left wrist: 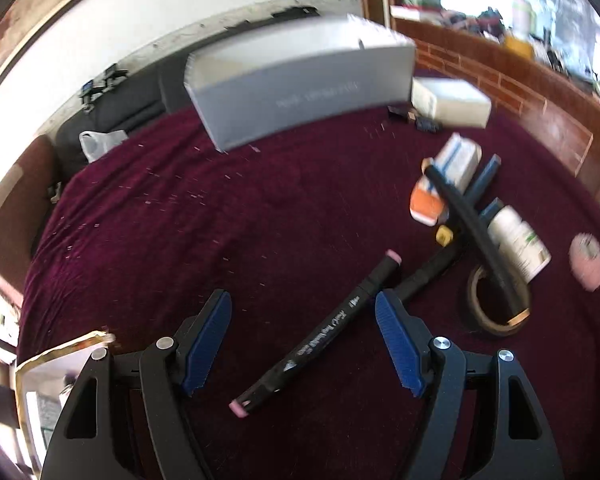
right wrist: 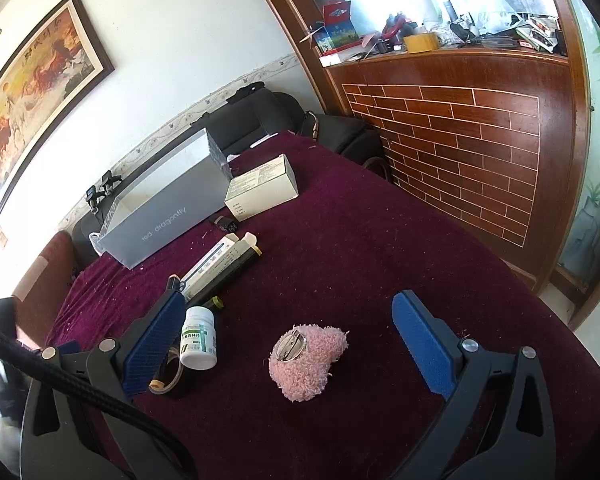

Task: Organize objects
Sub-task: 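Move both open tools back toward the items on the cloth, then grasp the black pink-capped marker with the left tool while the right grasps the pink pom-pom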

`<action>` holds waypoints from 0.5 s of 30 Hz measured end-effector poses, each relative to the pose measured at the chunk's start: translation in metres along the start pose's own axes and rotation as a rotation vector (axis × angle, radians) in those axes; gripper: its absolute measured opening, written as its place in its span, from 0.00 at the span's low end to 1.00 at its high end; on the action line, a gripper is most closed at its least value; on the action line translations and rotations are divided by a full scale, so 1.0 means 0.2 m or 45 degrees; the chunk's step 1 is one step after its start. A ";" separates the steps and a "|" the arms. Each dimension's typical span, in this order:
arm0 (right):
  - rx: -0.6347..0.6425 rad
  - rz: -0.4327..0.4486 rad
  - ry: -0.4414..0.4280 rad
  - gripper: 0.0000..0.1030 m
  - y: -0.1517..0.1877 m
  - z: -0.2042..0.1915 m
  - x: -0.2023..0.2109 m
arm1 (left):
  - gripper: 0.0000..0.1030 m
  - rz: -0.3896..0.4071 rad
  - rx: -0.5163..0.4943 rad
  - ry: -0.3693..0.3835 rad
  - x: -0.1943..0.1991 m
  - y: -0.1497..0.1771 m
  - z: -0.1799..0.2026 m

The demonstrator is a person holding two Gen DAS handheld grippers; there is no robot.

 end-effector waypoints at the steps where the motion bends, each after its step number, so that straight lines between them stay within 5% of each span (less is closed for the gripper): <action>1: 0.001 -0.008 -0.004 1.00 0.00 0.00 -0.01 | 0.67 -0.018 -0.006 0.012 -0.02 0.01 0.01; 5: 0.005 -0.022 -0.009 1.00 0.01 -0.01 -0.01 | 0.66 -0.084 -0.020 0.083 -0.06 0.06 0.07; 7: 0.004 -0.020 -0.008 1.00 0.01 -0.01 -0.01 | 0.48 -0.133 -0.004 0.153 -0.07 0.09 0.10; 9: 0.000 -0.024 -0.010 1.00 0.01 0.00 -0.01 | 0.16 -0.159 0.002 0.199 -0.06 0.11 0.13; 11: -0.007 -0.031 -0.015 1.00 0.01 0.00 -0.02 | 0.11 -0.179 0.038 0.284 -0.02 0.14 0.16; 15: -0.016 -0.045 -0.025 1.00 0.01 0.00 -0.02 | 0.11 -0.180 -0.003 0.268 0.01 0.16 0.23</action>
Point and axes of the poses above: each gripper's, at about its wrist camera, not at the fingertips, and x roughly against the way its jaws point, z to its right, y to its underside, the point moved 6 cm from there along -x, roughly the way its jaws point, and after that the axes turned 6 degrees about y, right-handed, at the moved point
